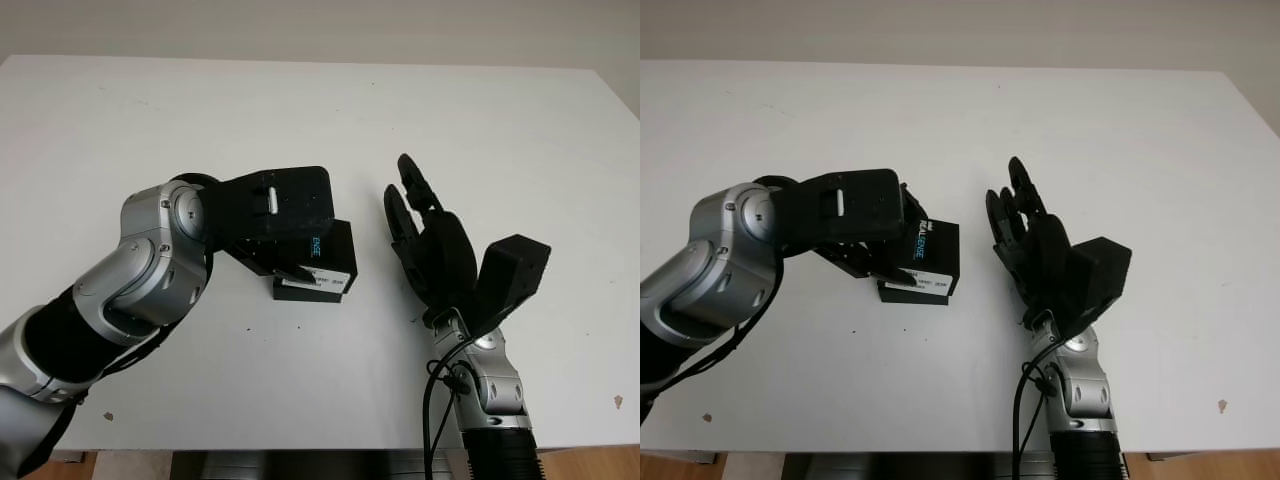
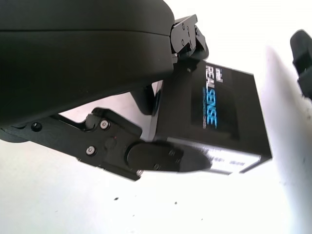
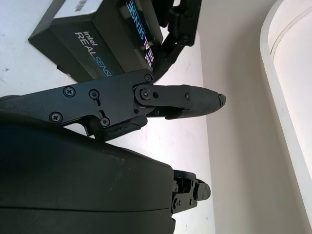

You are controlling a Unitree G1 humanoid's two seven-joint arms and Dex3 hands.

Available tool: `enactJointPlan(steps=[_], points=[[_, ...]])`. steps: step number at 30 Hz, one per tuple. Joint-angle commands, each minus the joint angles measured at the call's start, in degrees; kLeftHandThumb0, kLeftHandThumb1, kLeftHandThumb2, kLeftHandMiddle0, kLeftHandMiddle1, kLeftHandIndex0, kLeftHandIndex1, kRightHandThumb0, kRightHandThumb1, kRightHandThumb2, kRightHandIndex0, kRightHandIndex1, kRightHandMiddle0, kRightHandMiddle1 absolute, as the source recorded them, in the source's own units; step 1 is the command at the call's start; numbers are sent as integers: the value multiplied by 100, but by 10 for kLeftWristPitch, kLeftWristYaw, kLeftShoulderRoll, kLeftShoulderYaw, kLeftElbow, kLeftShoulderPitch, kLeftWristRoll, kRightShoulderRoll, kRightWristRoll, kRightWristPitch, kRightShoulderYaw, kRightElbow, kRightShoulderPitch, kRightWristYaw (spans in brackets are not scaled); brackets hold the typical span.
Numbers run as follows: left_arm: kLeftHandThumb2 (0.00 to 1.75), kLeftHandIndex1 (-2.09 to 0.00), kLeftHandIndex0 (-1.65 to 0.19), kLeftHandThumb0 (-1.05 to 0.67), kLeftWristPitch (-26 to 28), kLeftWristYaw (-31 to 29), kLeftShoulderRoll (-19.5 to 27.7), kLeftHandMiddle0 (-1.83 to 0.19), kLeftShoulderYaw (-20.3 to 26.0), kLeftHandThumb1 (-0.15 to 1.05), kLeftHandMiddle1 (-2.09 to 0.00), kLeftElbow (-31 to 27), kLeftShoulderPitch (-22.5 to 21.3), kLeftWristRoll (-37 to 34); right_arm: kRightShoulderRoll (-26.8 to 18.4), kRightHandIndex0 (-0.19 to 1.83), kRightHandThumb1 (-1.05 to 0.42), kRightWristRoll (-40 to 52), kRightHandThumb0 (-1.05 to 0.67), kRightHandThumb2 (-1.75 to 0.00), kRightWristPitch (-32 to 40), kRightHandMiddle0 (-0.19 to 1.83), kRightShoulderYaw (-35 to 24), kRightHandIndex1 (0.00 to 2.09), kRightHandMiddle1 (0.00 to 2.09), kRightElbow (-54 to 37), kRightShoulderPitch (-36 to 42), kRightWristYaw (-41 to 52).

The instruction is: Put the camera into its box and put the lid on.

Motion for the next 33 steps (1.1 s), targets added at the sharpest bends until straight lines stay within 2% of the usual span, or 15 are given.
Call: enactJointPlan(steps=[1,4,13,17,21,25,29,33], points=[[40,-4,19,-62,-10,-14,-2,19,-12,105,-7,-18,-11,-2,3,0,-105,1,-56,-36,-3,4,1,5,5,2,4,2],[40,0,19,-62,-20,-22,5,19,-12,105,-1,-20,-10,-2,1,0,-105,-1,-57,-36,-8,4,2,5,5,4,4,4],[37,0,19,-60,-24,-44,17,19,-27,105,0,-14,-16,11,0,0,-105,-1,-57,-36,-8,4,0,5,5,7,5,5],[37,0,19,-59,-58,-41,26,19,-22,105,0,-15,-5,23,-2,0,-105,0,-57,-36,-5,4,-2,5,5,5,6,6],[38,0,19,-60,-124,-42,49,19,-20,105,0,-14,9,45,-4,0,-105,1,-57,-36,-1,4,-3,5,5,2,5,8],[43,0,19,-65,-242,-14,74,19,6,105,0,-9,45,66,-5,0,-105,1,-57,-36,3,4,-3,5,5,0,5,8],[60,0,19,-76,-382,34,112,19,53,105,0,18,81,94,-8,0,-105,1,-58,-36,0,4,-3,5,5,-1,5,12],[69,0,19,-80,-428,42,123,19,102,105,0,60,97,103,-15,2,-105,0,-58,-36,-7,5,-7,6,6,1,1,18]])
